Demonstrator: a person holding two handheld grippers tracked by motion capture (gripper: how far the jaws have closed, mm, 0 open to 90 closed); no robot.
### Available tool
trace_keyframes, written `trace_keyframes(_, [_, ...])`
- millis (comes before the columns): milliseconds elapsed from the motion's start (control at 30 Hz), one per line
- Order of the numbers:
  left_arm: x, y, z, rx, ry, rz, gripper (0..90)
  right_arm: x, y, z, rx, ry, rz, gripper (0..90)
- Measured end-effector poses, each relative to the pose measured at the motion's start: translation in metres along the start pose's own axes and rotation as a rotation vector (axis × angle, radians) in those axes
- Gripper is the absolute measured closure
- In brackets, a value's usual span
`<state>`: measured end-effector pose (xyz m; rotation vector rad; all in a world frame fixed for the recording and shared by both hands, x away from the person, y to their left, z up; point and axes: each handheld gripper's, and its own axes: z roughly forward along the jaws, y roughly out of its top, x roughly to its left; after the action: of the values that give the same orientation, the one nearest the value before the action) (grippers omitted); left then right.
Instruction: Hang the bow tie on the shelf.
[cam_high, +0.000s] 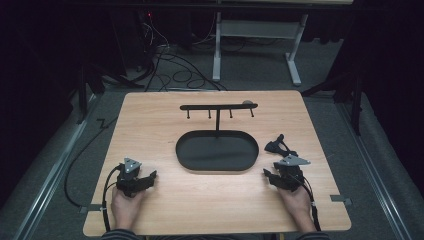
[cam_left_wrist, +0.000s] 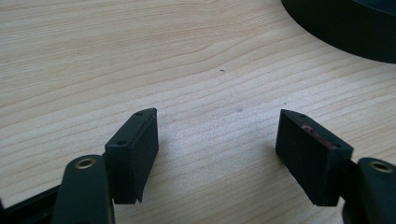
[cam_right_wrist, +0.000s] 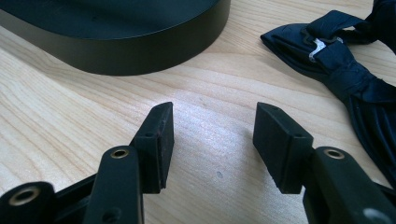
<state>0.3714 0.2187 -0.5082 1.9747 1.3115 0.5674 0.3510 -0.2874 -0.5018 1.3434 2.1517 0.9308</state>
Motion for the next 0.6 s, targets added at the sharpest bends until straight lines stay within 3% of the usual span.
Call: trace_keyframes(600, [0.0001, -0.0001, 0.0001, -0.001, 0.0, -0.002, 30.7, 0.0002, 0.0, 0.0, 0.0, -0.004, 0.001, 49.3])
